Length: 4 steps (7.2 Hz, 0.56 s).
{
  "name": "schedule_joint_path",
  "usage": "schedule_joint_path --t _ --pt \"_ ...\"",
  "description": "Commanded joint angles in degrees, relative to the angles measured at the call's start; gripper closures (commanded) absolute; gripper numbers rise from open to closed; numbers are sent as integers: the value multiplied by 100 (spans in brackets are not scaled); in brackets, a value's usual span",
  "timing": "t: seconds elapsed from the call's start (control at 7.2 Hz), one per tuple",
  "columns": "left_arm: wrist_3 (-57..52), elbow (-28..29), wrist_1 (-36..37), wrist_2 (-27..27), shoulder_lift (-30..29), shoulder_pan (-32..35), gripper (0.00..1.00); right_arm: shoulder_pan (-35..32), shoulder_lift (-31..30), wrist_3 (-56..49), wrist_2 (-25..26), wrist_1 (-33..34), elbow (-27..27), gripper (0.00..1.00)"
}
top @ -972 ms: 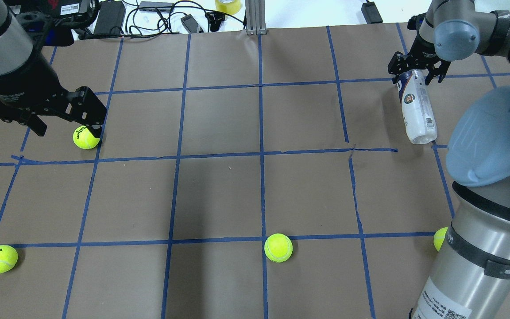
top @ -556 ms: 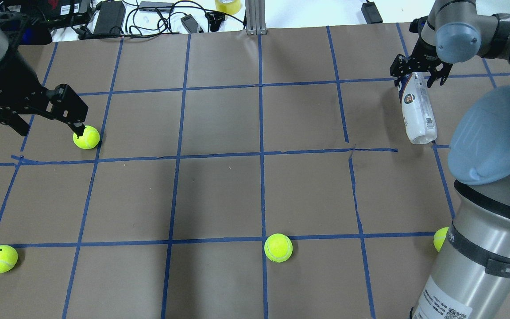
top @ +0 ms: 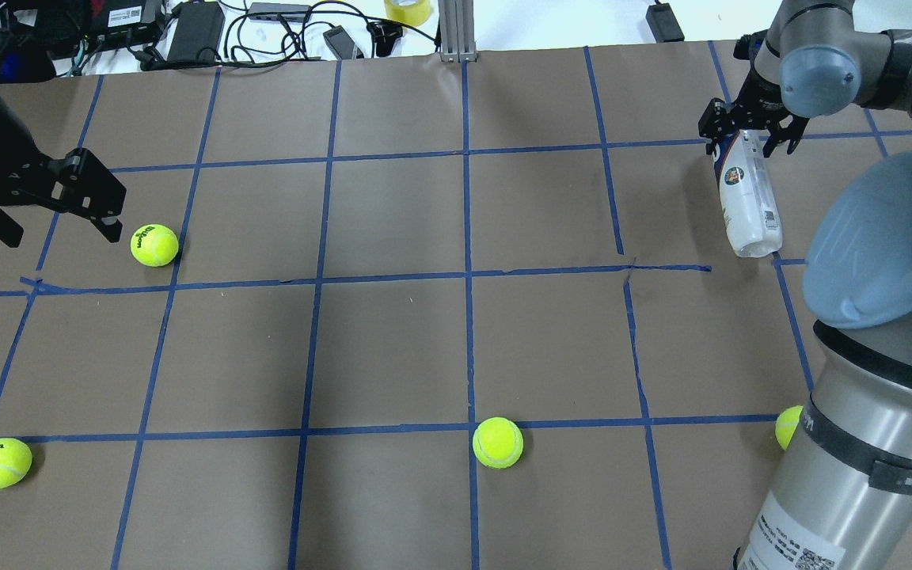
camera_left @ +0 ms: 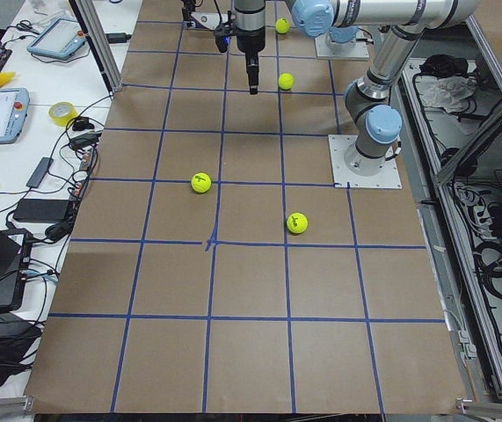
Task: Lift up tennis ball bucket
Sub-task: 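Close the right gripper on the can's open end while the left gripper lifts away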
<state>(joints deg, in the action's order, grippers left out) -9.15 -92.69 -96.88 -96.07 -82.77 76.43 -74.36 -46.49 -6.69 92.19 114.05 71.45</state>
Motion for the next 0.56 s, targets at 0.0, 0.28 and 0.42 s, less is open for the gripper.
schedule_joint_path --t 0.0,0.28,0.42 --pt "1 -12 3 -17 -2 -119 0 0 26 2 -182 135 -43 4" --pt "1 -55 3 -17 24 -137 0 0 44 2 -219 126 -43 2" --pt "1 -64 3 -17 24 -137 0 9 52 -7 -219 135 -43 2"
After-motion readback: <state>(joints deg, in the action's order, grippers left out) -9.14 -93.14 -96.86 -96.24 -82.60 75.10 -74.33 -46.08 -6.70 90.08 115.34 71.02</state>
